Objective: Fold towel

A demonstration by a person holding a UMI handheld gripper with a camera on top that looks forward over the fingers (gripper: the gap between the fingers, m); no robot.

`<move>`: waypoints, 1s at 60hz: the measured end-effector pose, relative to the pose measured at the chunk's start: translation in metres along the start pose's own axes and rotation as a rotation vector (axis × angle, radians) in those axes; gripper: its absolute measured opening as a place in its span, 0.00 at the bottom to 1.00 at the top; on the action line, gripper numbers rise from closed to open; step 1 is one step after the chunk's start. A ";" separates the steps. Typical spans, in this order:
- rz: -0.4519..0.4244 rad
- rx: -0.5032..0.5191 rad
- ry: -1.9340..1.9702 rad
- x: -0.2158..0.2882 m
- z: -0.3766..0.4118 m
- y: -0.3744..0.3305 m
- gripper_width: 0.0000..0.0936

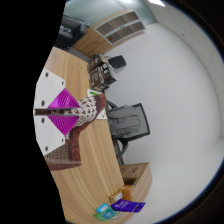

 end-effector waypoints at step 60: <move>-0.001 -0.322 -0.184 -0.056 -0.030 -0.223 0.92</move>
Point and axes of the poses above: the point between the fingertips, and its own axes, seen from behind it with the camera up: z to the left, x up, y forward, the way the camera looks, the point moved 2 cm from there along -y, backward, against the way the camera looks, and after that the axes turned 3 degrees about z, right-handed, at the moved point
